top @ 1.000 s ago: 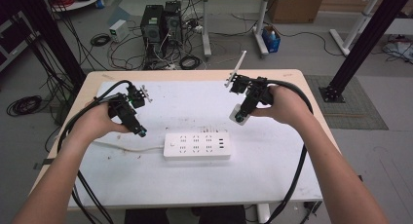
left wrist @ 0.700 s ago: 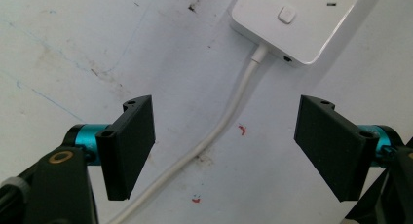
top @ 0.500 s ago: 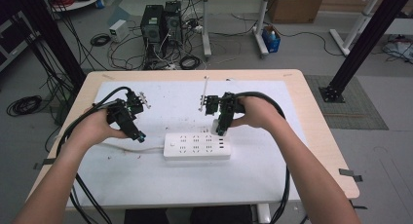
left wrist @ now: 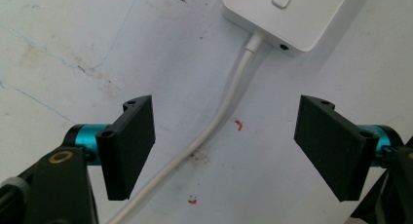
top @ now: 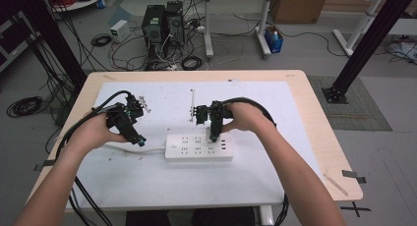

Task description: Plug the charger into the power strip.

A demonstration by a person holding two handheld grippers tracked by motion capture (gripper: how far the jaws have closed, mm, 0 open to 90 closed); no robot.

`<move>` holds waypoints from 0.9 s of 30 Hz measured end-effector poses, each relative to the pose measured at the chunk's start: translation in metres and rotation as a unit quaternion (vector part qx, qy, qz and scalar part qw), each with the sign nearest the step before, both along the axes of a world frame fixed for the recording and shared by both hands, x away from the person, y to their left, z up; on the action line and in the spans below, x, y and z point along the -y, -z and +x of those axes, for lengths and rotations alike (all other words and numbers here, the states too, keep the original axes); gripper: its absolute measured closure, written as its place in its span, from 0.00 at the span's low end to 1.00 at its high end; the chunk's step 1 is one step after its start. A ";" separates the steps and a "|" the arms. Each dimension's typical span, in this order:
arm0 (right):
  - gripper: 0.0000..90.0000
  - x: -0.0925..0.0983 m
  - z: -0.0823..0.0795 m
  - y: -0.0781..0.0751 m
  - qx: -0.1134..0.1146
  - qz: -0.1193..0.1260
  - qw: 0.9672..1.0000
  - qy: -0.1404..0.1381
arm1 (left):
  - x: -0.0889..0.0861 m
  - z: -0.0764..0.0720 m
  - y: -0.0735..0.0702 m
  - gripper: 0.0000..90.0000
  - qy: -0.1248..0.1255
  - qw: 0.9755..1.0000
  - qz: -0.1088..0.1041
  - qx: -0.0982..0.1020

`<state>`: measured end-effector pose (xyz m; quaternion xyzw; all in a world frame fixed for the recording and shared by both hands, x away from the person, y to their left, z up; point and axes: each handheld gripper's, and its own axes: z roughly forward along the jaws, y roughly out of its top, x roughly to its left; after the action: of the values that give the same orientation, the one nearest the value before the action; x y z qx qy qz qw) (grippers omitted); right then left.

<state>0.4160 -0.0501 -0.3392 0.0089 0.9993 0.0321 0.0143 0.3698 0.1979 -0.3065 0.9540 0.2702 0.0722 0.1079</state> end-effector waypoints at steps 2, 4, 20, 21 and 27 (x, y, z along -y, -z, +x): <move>0.69 -0.002 0.001 0.003 -0.001 0.002 1.000 -0.006 | 0.000 0.000 0.002 0.25 0.000 1.000 -0.002 -0.001; 0.69 -0.004 0.001 0.003 0.000 0.003 1.000 -0.004 | 0.000 0.000 0.003 0.25 -0.001 1.000 -0.002 -0.003; 0.70 -0.010 -0.001 0.017 0.004 -0.026 0.999 -0.030 | 0.004 0.004 0.015 0.25 0.007 1.000 -0.002 -0.018; 0.70 -0.012 -0.003 0.017 0.010 -0.034 0.999 -0.034 | 0.004 0.005 0.016 0.25 0.004 1.000 -0.001 -0.017; 0.70 -0.011 -0.004 0.019 0.010 -0.032 0.999 -0.027 | 0.009 0.004 0.013 0.25 0.004 1.000 -0.005 -0.013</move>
<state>0.4121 -0.0389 -0.3579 -0.0192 0.9995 0.0001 0.0233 0.3741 0.1891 -0.3200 0.9555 0.2680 0.0577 0.1090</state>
